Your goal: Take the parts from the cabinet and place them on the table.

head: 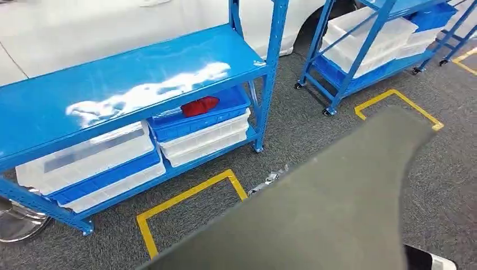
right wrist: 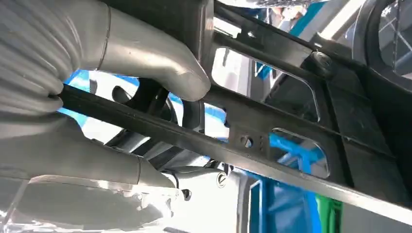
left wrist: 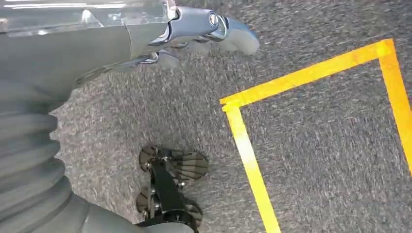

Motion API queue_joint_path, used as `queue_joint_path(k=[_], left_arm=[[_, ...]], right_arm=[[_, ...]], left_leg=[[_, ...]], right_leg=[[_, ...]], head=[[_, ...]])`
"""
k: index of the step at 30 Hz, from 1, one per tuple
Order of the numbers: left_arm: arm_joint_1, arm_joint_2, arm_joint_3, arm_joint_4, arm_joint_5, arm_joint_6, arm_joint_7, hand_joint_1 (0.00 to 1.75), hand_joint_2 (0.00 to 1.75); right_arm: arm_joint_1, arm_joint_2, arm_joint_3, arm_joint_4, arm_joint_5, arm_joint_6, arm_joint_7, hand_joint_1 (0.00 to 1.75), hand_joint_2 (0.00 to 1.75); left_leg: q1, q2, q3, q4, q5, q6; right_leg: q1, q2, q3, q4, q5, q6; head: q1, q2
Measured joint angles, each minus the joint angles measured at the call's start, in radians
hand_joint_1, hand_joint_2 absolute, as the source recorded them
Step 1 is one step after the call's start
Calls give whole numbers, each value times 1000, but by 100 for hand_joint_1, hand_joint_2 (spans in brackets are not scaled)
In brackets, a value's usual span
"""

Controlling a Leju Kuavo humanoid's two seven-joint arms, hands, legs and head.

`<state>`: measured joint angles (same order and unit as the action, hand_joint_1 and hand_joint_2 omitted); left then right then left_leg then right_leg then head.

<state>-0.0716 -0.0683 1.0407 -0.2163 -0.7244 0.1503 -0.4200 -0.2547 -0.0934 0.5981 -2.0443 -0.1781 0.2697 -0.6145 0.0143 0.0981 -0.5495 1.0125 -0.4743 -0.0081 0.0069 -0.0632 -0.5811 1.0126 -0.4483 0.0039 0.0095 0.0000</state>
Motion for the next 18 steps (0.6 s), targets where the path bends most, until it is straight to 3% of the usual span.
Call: queue_joint_path(k=[2, 3, 4, 5, 7, 8, 9, 10, 11, 12, 13, 14, 17, 18], left_arm=[[-4, 0, 0, 0, -2, 5, 1, 0, 175], [-6, -1, 0, 0, -2, 5, 0, 0, 175], [-7, 0, 0, 0, 1, 3, -2, 0, 175], [-6, 0, 0, 0, 4, 4, -5, 0, 175], [-1, -2, 1, 0, 5, 4, -10, 0, 175], [1, -2, 3, 0, 8, 2, -14, 0, 175], [2, -2, 4, 0, 8, 0, -19, 0, 175], [2, -2, 4, 0, 6, -5, -25, 0, 175], [2, -2, 4, 0, 3, -10, -29, 0, 175], [1, -2, 4, 0, 3, -15, -32, 0, 175], [1, -2, 4, 0, 1, -14, -36, 0, 175], [0, -2, 4, 0, 0, -15, -36, 0, 175], [-1, -2, 4, 0, 0, -15, -38, 0, 175], [-3, -4, 4, 0, 0, -16, -38, 0, 175]], right_arm=[[6, 9, -6, 0, 8, -1, 10, 175, 175], [7, 13, -9, 0, 11, -2, 15, 175, 175], [8, 20, -13, 1, 12, -2, 21, 175, 175], [4, 31, -17, 4, 12, -2, 27, 175, 175], [3, 44, -20, 20, 12, 1, 36, 175, 175], [3, 45, -21, 32, 12, 3, 40, 175, 175], [2, 45, -23, 42, 13, 2, 46, 175, 175], [1, 45, -26, 54, 14, 0, 51, 175, 175], [-4, 45, -28, 68, 14, -3, 52, 175, 175], [-10, 45, -31, 86, 15, -4, 50, 175, 175], [-14, 45, -34, 100, 15, -3, 47, 175, 175], [-17, 45, -36, 110, 15, -3, 45, 175, 175], [-18, 45, -40, 129, 16, -4, 42, 175, 175], [-19, 45, -45, 135, 20, -8, 42, 175, 175]], left_leg=[[1, 20, 8, -10, 4, -11], [-3, 21, 10, -11, 1, -19], [3, -25, 4, 5, -14, -24], [4, -65, -21, 63, -55, -23], [4, -88, -97, 233, -137, -25], [3, -90, -130, 301, -157, -25], [3, -90, -141, 318, -149, -24], [3, -90, -128, 286, -119, -23], [3, -92, -94, 215, -75, -20], [4, -106, -45, 111, -22, -17], [5, -146, -8, 29, 9, -13], [7, -180, -1, 1, -7, -12], [-3, -149, -1, 4, 1, 0], [7, -137, 1, -7, 8, 9]], right_leg=[[1, 20, -6, -3, 2, -10], [-8, 32, 3, -18, 14, -19], [-11, 40, 5, -27, 21, -22], [-12, 50, 3, -28, 25, -29], [-9, 75, -2, -27, 27, -33], [-6, 88, -4, -26, 28, -35], [-5, 102, -6, -23, 28, -35], [-4, 115, -7, -20, 28, -35], [-4, 129, -7, -15, 28, -34], [-4, 144, -7, -10, 27, -32], [-5, 154, -10, -5, 25, -29], [1, 162, -19, 5, 23, -22], [-12, 191, -29, -2, 34, -3], [-5, 202, -33, -2, 36, 4]], head=[[0, 0], [-3, 0], [-5, 0], [-6, 0], [-12, 0], [-12, 0], [-12, 0], [-12, 0], [-12, 0], [-13, 0], [-13, 0], [-10, 0], [-12, 0], [-11, 0]])
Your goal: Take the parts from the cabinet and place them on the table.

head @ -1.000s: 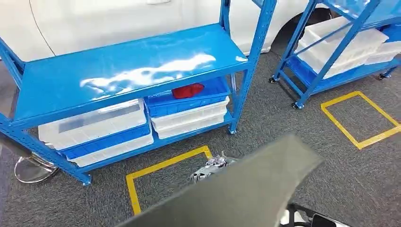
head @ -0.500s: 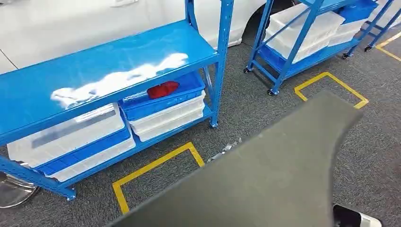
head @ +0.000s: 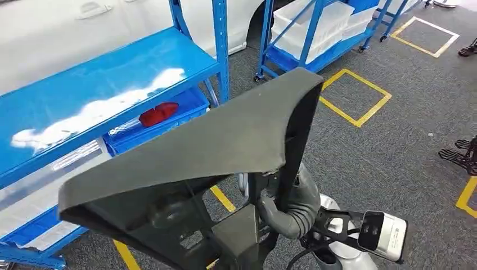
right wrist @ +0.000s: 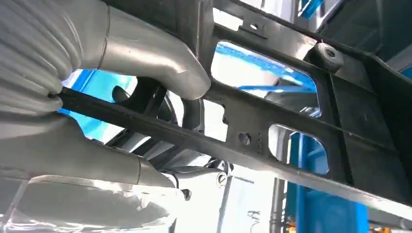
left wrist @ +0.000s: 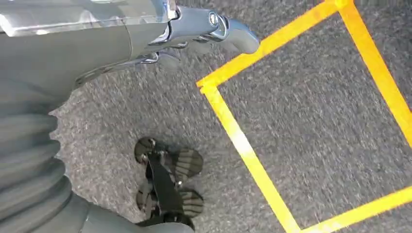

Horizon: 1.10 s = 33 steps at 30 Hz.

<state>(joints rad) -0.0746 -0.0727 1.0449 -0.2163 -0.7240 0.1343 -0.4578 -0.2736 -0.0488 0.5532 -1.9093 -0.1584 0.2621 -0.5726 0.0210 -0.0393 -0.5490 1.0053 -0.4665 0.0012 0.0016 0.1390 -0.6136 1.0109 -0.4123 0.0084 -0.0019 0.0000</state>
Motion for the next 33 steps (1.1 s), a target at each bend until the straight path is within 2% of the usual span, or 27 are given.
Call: queue_joint_path(k=[1, 2, 3, 5, 6, 7, 8, 9, 10, 11, 12, 15, 16, 17, 18, 20, 21, 22, 23, 24, 25, 26, 28, 30, 31, 32, 33], left_arm=[[-2, -2, 0, 0, -6, -3, 0, 0, 175], [-3, -2, 0, 0, -8, -3, 0, 0, 175], [-1, -2, 0, 0, -12, -2, 2, 0, 175], [1, -2, 0, 0, -16, 5, 6, 0, 175], [1, -3, 0, 0, -17, 8, 11, 0, 175], [1, -4, 0, 0, -17, 10, 13, 0, 175], [0, -8, 0, 0, -18, 11, 13, 0, 175], [-2, -10, 0, 0, -18, 13, 13, 0, 175], [-2, -12, 0, 0, -18, 14, 13, 0, 175], [-1, -13, 0, 0, -18, 16, 12, 0, 175], [-1, -13, 0, 0, -18, 18, 11, 0, 175], [-3, -15, 0, 0, -16, 22, 6, 0, 175], [-5, -17, 0, 0, -16, 22, 4, 0, 175], [-5, -17, 1, 0, -16, 22, 1, 0, 175], [-3, -17, 1, 0, -16, 22, 0, 0, 175], [3, -18, 2, 0, -18, 22, 0, 0, 175], [6, -18, 2, 0, -17, 22, 0, 0, 175], [8, -18, 2, 0, -17, 23, 0, 0, 175], [8, -18, 2, 0, -18, 23, 0, 0, 175], [7, -18, 2, 0, -18, 23, 0, 0, 175], [7, -18, 2, 0, -18, 23, 0, 0, 175], [9, -17, 2, 0, -18, 23, 0, 0, 175], [10, -18, 2, 0, -21, 22, 0, 0, 175], [6, -18, 2, 0, -21, 22, -1, 0, 175], [3, -23, 2, 0, -22, 21, 0, 0, 175], [2, -22, 2, 0, -27, 21, -1, 0, 175], [2, -22, 2, 0, -29, 21, -1, 0, 175]], right_arm=[[0, 0, -5, 7, 15, -9, -3, 175, 175], [-8, 0, -8, 22, 35, -18, -15, 175, 175], [-19, 1, -9, 50, 57, -27, -31, 175, 175], [-24, 6, -7, 112, 101, -50, -53, 175, 175], [-27, 10, -6, 141, 113, -60, -56, 175, 175], [-35, 16, -2, 172, 118, -74, -56, 175, 175], [-46, 19, 0, 191, 118, -82, -54, 175, 175], [-59, 22, 2, 211, 115, -88, -52, 175, 175], [-71, 23, 3, 223, 113, -90, -52, 175, 175], [-84, 24, 5, 236, 110, -92, -52, 175, 175], [-95, 26, 6, 251, 102, -94, -56, 175, 175], [-112, 25, 6, 282, 82, -99, -71, 175, 175], [-114, 26, 6, 285, 78, -99, -75, 175, 175], [-122, 26, 6, 288, 72, -98, -81, 175, 175], [-131, 29, 7, 294, 67, -98, -81, 175, 175], [-134, 31, 7, 301, 60, -98, -82, 175, 175], [-134, 31, 8, 306, 58, -98, -82, 175, 175], [-134, 31, 8, 309, 56, -98, -83, 175, 175], [-134, 31, 8, 310, 53, -98, -84, 175, 175], [-134, 31, 8, 310, 49, -98, -87, 175, 175], [-134, 31, 8, 309, 45, -98, -90, 175, 175], [-134, 31, 8, 309, 42, -97, -92, 175, 175], [-132, 31, 8, 306, 37, -97, -95, 175, 175], [-125, 27, 0, 297, 35, -97, -95, 175, 175], [-123, 24, -6, 290, 35, -97, -95, 175, 175], [-121, 21, -12, 282, 34, -97, -97, 175, 175], [-122, 19, -16, 276, 32, -97, -97, 175, 175]], left_leg=[[2, 19, 3, -7, 6, 5], [3, 27, 4, -11, 7, 13], [2, 41, 2, -11, 7, 13], [0, 68, 0, -10, 7, 13], [0, 80, -1, -10, 6, 12], [0, 94, 0, -10, 5, 10], [0, 105, 1, -10, 3, 8], [0, 115, 4, -10, 2, 5], [0, 124, 8, -10, -1, 1], [-5, 132, 10, -10, -4, -5], [-8, 139, 11, -9, -6, -14], [-8, 170, 20, -17, -8, -33], [-1, 153, 19, -11, -18, -41], [0, 100, 10, 20, -41, -41], [0, 67, -24, 96, -84, -40], [-1, 48, -110, 265, -152, -40], [-1, 48, -140, 314, -159, -39], [-1, 47, -147, 312, -139, -37], [-1, 46, -132, 265, -98, -34], [-1, 40, -99, 179, -43, -29], [-1, 19, -59, 83, 11, -24], [1, -35, -35, 28, 18, -18], [-2, -30, -28, 10, 13, -21], [-7, -12, -26, 9, 14, -13], [4, 2, -20, -4, 20, -5], [2, 16, -14, -11, 23, 1], [0, 29, -11, -12, 21, 8]], right_leg=[[-1, -26, -2, 12, -9, 0], [1, -79, -24, 51, -39, 6], [-1, -109, -60, 123, -78, 14], [-11, -130, -141, 289, -143, 25], [-16, -132, -160, 325, -146, 28], [-19, -136, -150, 304, -123, 30], [-22, -141, -115, 241, -87, 31], [-23, -154, -62, 141, -42, 29], [-20, -186, -8, 46, -8, 25], [-9, -227, 13, -2, -20, 16], [-5, -210, 11, -4, -13, 2], [2, -177, 3, -4, -14, -15], [-14, -163, 14, -16, -6, -25], [-10, -155, 16, -20, -6, -30], [-9, -146, 16, -19, -5, -37], [-3, -118, 17, -18, -7, -42], [0, -102, 17, -16, -8, -44], [2, -86, 18, -13, -9, -45], [4, -71, 19, -11, -11, -44], [4, -55, 21, -8, -13, -43], [4, -41, 24, -4, -16, -41], [1, -31, 21, -1, -19, -37], [-1, -7, 9, 6, -17, -25], [-7, 14, 6, 0, -13, -12], [-1, 16, 5, 2, -16, -5], [2, -51, -1, 22, -29, -3], [1, -100, -29, 77, -63, 4]], head=[[-1, 0], [11, 0], [12, 0], [13, 0], [13, 0], [13, 0], [13, 0], [13, 0], [13, 0], [13, 0], [11, 0], [13, 0], [10, 0], [4, 0], [0, 0], [-3, 0], [-3, 0], [-4, 0], [-3, 0], [-3, 0], [-4, 0], [-3, 0], [-3, 0], [-3, 0], [-2, 0], [-3, 0], [6, 0]])
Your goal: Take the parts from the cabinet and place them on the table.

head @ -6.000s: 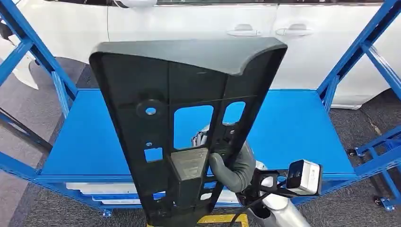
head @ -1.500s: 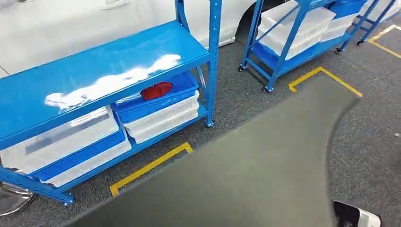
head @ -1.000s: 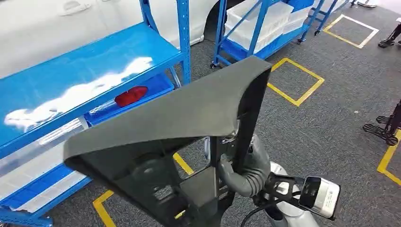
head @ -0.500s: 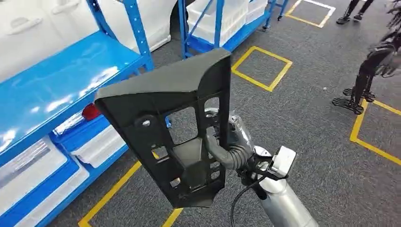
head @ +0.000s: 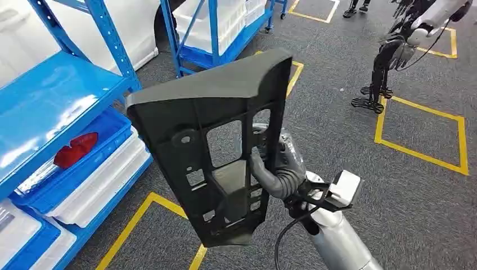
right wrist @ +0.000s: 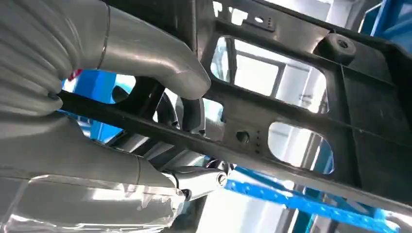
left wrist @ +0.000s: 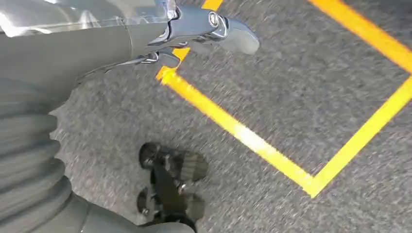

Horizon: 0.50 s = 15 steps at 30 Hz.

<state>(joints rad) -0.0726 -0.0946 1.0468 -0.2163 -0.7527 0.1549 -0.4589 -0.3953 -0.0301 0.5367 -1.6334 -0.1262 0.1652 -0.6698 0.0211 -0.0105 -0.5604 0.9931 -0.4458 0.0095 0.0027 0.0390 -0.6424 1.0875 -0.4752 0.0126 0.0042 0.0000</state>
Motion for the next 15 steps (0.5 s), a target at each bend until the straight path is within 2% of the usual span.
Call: queue_joint_path(k=[1, 2, 3, 4, 5, 6, 7, 8, 9, 10, 12, 13, 14, 15], left_arm=[[2, 0, 0, 0, -2, -1, 0, 0, 175], [4, 0, 0, 0, -4, -2, 0, 0, 175], [3, 0, 0, 0, -6, -2, 1, 0, 175], [4, 0, 0, 0, -10, -2, 2, 0, 175], [4, 0, 0, 0, -10, -2, 2, 0, 175], [3, 0, 0, 0, -10, -2, 2, 0, 175], [2, -1, 0, 0, -11, -2, 2, 0, 175], [1, -1, 0, 0, -12, -3, 2, 0, 175], [1, 0, 0, 0, -13, -3, 2, 0, 175], [1, 0, 0, 0, -14, -3, 1, 0, 175], [-3, 0, -1, 0, -18, -4, 1, 0, 175], [-5, 0, -2, 0, -20, -5, 0, 0, 175], [-6, 0, -2, 0, -21, -8, 0, 0, 175], [-5, 0, -2, 0, -21, -9, -2, 0, 175]], right_arm=[[3, 0, -3, -5, -1, 0, 0, 175, 175], [11, -2, -7, -7, -1, 0, -1, 175, 175], [20, -5, -13, -11, -1, 0, -1, 175, 175], [29, -9, -19, -13, -1, 0, -3, 175, 175], [35, -13, -23, -16, -1, 0, -3, 175, 175], [38, -14, -26, -20, -1, 0, -4, 175, 175], [39, -15, -30, -26, -1, 0, -4, 175, 175], [39, -16, -33, -31, -1, 0, -5, 175, 175], [39, -16, -37, -34, -1, 0, -6, 175, 175], [39, -16, -40, -38, -1, 0, -7, 175, 175], [45, -20, -47, -43, -1, 0, -7, 175, 175], [47, -21, -50, -48, -1, 0, -8, 175, 175], [49, -22, -52, -56, 0, 0, -8, 175, 175], [46, -22, -55, -59, 0, 0, -9, 175, 175]], left_leg=[[-2, 14, 1, 0, -2, 3], [-3, 27, 1, 1, -3, 3], [-4, 41, 1, 1, -5, 3], [-4, 54, 2, 2, -7, 1], [-4, 66, 5, 2, -10, -2], [-3, 79, 8, 3, -13, -5], [-3, 90, 13, 3, -17, -8], [-6, 99, 18, 4, -22, -14], [-13, 109, 19, 5, -27, -22], [-12, 113, 21, 4, -29, -28], [-10, 134, 29, 0, -31, -40], [-8, 143, 34, -1, -34, -48], [-2, 97, 31, 13, -48, -54], [0, 57, 13, 57, -80, -52]], right_leg=[[-4, -20, -43, 83, -40, 6], [-9, -27, -87, 165, -72, 11], [-13, -28, -120, 225, -86, 15], [-17, -29, -132, 241, -79, 19], [-21, -33, -115, 204, -49, 21], [-23, -42, -75, 124, -6, 22], [-24, -64, -20, 22, 39, 21], [-21, -111, 25, -61, 58, 17], [-9, -120, 26, -69, 48, 4], [-9, -105, 24, -69, 50, -6], [-2, -82, 20, -69, 47, -18], [-5, -69, 23, -76, 51, -26], [-12, -58, 30, -82, 55, -32], [-13, -49, 30, -82, 56, -39]], head=[[0, 0], [0, 0], [0, 0], [1, 0], [1, 0], [1, 0], [1, 0], [1, 0], [0, 0], [-2, 0], [-2, 0], [-1, 0], [-5, 0], [-6, 0]])
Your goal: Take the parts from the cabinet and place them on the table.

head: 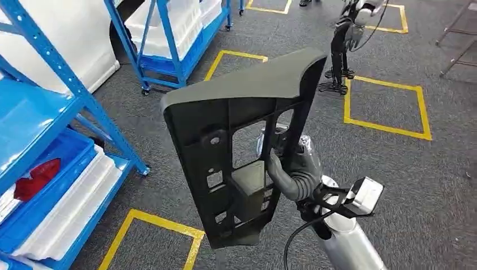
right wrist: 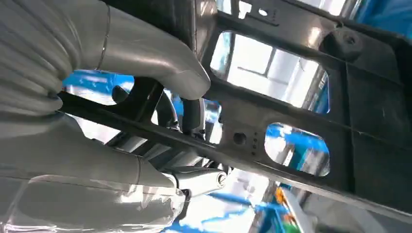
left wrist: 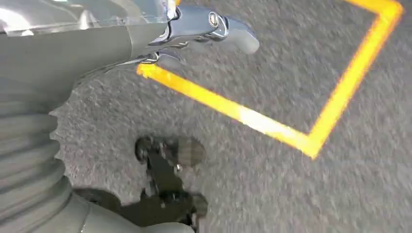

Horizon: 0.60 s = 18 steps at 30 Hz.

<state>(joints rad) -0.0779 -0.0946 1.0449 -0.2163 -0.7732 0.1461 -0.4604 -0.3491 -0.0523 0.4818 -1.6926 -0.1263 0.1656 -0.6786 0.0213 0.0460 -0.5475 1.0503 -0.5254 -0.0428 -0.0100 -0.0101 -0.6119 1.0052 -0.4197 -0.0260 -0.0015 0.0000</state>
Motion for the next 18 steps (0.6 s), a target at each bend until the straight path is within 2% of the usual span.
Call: queue_joint_path(k=[1, 2, 3, 4, 5, 6, 7, 8, 9, 10, 11, 13, 14, 15, 16, 17, 18], left_arm=[[2, 0, 0, 0, -1, -2, 0, 0, 175], [4, -1, 0, 0, -1, -3, 0, 0, 175], [8, 0, 0, 0, -1, -3, 1, 0, 175], [10, 0, 0, 0, -1, -3, 2, 0, 175], [10, 1, 0, 0, -1, -2, 2, 0, 175], [9, 1, 0, 0, -1, -2, 2, 0, 175], [8, 2, 0, 0, -1, -1, 2, 0, 175], [8, 3, 0, 0, 0, 1, 3, 0, 175], [9, 5, 0, 0, 1, 3, 3, 0, 175], [9, 5, 0, 0, 2, 5, 4, 0, 175], [9, 5, 0, 0, 2, 7, 6, 0, 175], [6, 6, 1, 0, 5, 9, 7, 0, 175], [3, 6, 1, 0, 5, 10, 8, 0, 175], [3, 6, 1, 0, 5, 10, 9, 0, 175], [4, 6, 1, 0, 4, 11, 10, 0, 175], [7, 6, 1, 0, 4, 11, 13, 0, 175], [8, 6, 1, 0, 2, 11, 15, 0, 175]], right_arm=[[0, 1, 0, -3, 0, 2, 0, 175, 175], [2, 1, -1, -4, 0, 4, 0, 175, 175], [5, 1, -2, -4, 0, 5, 0, 175, 175], [7, 1, -3, -5, 0, 6, 0, 175, 175], [11, 1, -4, -8, 0, 8, 1, 175, 175], [12, 1, -5, -13, 2, 10, 1, 175, 175], [12, 1, -6, -19, 2, 11, 1, 175, 175], [12, 1, -9, -23, 2, 11, 1, 175, 175], [12, 1, -11, -25, 2, 11, 1, 175, 175], [12, 1, -11, -26, 2, 11, 2, 175, 175], [14, 1, -11, -28, 2, 11, 2, 175, 175], [18, 1, -14, -30, 3, 11, 2, 175, 175], [19, 0, -16, -32, 5, 11, 2, 175, 175], [17, 1, -19, -36, 5, 11, 2, 175, 175], [15, 1, -19, -37, 5, 11, 2, 175, 175], [16, 1, -18, -38, 5, 13, 2, 175, 175], [18, 1, -18, -38, 6, 14, 2, 175, 175]], left_leg=[[0, -20, -34, 74, -41, 1], [-1, -31, -83, 171, -83, 1], [-1, -36, -124, 249, -106, 1], [-1, -37, -146, 282, -103, 2], [-2, -37, -145, 262, -73, 6], [-2, -40, -124, 201, -29, 12], [-2, -50, -88, 113, 23, 18], [-3, -83, -49, 18, 72, 25], [0, -145, -31, -21, 73, 31], [1, -145, -28, -42, 72, 26], [-5, -135, -28, -38, 71, 27], [-10, -115, -23, -45, 75, 34], [1, -98, -14, -61, 84, 42], [-3, -84, -8, -69, 86, 48], [-5, -70, -7, -70, 86, 50], [-7, -55, -7, -69, 85, 51], [-8, -39, -7, -69, 84, 52]], right_leg=[[1, 9, 0, 0, 0, -5], [4, 24, 0, 0, -1, -9], [8, 40, 0, 1, -1, -11], [11, 55, 1, 2, -1, -11], [13, 71, 3, 2, -1, -11], [14, 86, 5, 3, -1, -11], [15, 101, 7, 4, -2, -10], [14, 114, 8, 6, -3, -8], [13, 123, 5, 8, -3, -6], [11, 141, -4, 13, -4, 2], [4, 151, -8, 11, 0, 11], [-1, 176, -9, 5, 5, 25], [4, 154, -8, 10, 1, 28], [9, 78, -23, 43, -24, 30], [9, 42, -55, 107, -62, 35], [5, 26, -99, 194, -102, 38], [1, 21, -139, 271, -130, 42]], head=[[-6, 0], [-7, 0], [-7, 0], [-7, 0], [-7, 0], [-7, 0], [-7, 0], [-7, 0], [-5, 0], [-5, 0], [-7, 0], [-7, 0], [-5, 0], [-3, 0], [-2, 0], [-1, 0], [-1, 0]])
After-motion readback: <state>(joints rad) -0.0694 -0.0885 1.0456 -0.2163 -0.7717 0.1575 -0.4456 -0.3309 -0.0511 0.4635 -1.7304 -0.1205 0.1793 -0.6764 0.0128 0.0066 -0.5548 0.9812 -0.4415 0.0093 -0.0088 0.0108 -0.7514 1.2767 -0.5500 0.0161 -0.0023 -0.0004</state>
